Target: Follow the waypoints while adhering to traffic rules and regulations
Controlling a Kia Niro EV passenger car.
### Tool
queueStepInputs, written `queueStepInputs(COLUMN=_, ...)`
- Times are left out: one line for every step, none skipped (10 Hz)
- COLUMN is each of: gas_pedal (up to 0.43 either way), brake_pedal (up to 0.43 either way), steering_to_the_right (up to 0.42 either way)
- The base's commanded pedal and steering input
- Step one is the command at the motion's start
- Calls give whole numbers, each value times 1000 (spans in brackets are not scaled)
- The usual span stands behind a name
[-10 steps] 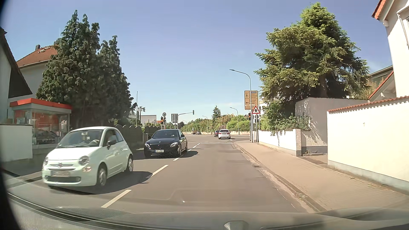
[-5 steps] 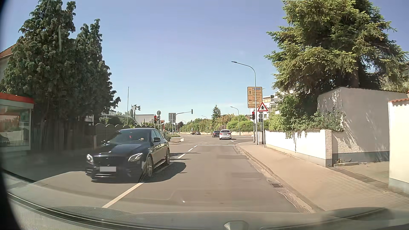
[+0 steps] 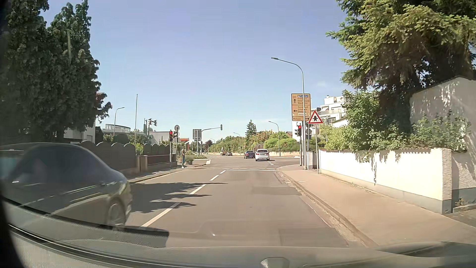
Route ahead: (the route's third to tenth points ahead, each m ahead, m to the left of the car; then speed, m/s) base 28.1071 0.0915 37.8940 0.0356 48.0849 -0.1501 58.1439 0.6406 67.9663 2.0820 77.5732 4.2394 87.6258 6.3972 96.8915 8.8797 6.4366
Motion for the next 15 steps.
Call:
queueStepInputs(gas_pedal=0, brake_pedal=146, steering_to_the_right=4)
queueStepInputs(gas_pedal=0, brake_pedal=146, steering_to_the_right=4)
queueStepInputs(gas_pedal=0, brake_pedal=146, steering_to_the_right=2)
queueStepInputs(gas_pedal=0, brake_pedal=152, steering_to_the_right=0)
queueStepInputs(gas_pedal=0, brake_pedal=159, steering_to_the_right=0)
queueStepInputs(gas_pedal=0, brake_pedal=159, steering_to_the_right=0)
queueStepInputs(gas_pedal=0, brake_pedal=165, steering_to_the_right=-2)
queueStepInputs(gas_pedal=0, brake_pedal=177, steering_to_the_right=-1)
queueStepInputs(gas_pedal=0, brake_pedal=177, steering_to_the_right=0)
queueStepInputs(gas_pedal=0, brake_pedal=189, steering_to_the_right=0)
queueStepInputs(gas_pedal=0, brake_pedal=201, steering_to_the_right=0)
queueStepInputs(gas_pedal=0, brake_pedal=207, steering_to_the_right=2)
queueStepInputs(gas_pedal=0, brake_pedal=207, steering_to_the_right=2)
queueStepInputs(gas_pedal=0, brake_pedal=207, steering_to_the_right=2)
queueStepInputs(gas_pedal=0, brake_pedal=207, steering_to_the_right=2)
